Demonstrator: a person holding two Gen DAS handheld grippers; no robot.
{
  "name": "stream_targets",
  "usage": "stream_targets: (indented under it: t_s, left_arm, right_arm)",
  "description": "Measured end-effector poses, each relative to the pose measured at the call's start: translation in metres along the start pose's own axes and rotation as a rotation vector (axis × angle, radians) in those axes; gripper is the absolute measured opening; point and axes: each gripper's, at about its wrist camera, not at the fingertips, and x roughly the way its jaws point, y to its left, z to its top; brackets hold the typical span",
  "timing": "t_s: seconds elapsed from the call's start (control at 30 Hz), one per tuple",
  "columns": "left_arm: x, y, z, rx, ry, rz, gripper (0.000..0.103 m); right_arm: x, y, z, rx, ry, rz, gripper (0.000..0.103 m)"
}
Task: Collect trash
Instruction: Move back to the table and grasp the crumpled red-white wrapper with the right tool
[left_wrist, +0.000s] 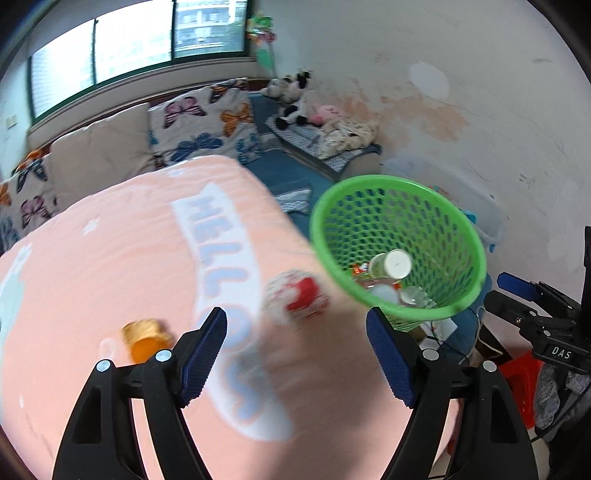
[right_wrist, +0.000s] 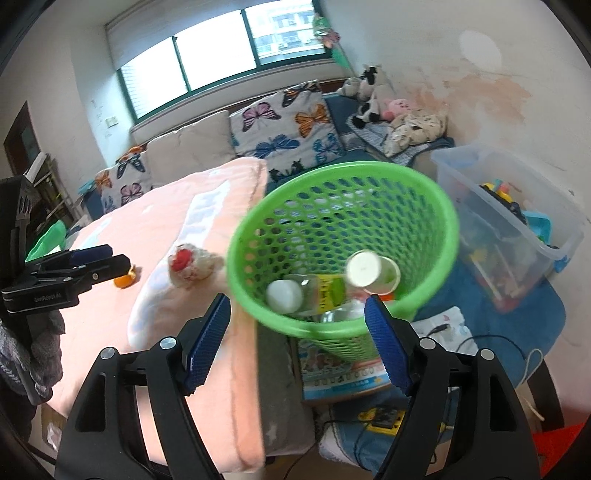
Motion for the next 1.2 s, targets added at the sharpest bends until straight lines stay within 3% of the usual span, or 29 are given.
stream_targets:
  t_s: [0.5,0.83,1.2]
  left_arm:
    - [-0.032,0.09,-0.041,-0.177,-0.001,0.116,0.076]
    - [-0.035,0.115,-0.06,-0.218,0.022,0.148,0.077]
    - [-0.027,0.13,-0.067,-0.252,0.046,0.15,0.08]
  right_arm:
    - [0.042,0.076,0.011,-0.119,0.055,0.11,0.075]
    - [0.085,0.109,0.024,-0.166,0.109,0.164,0.075]
    - [0.132,0.123,0.033,-0.184,0.169,0.148,0.075]
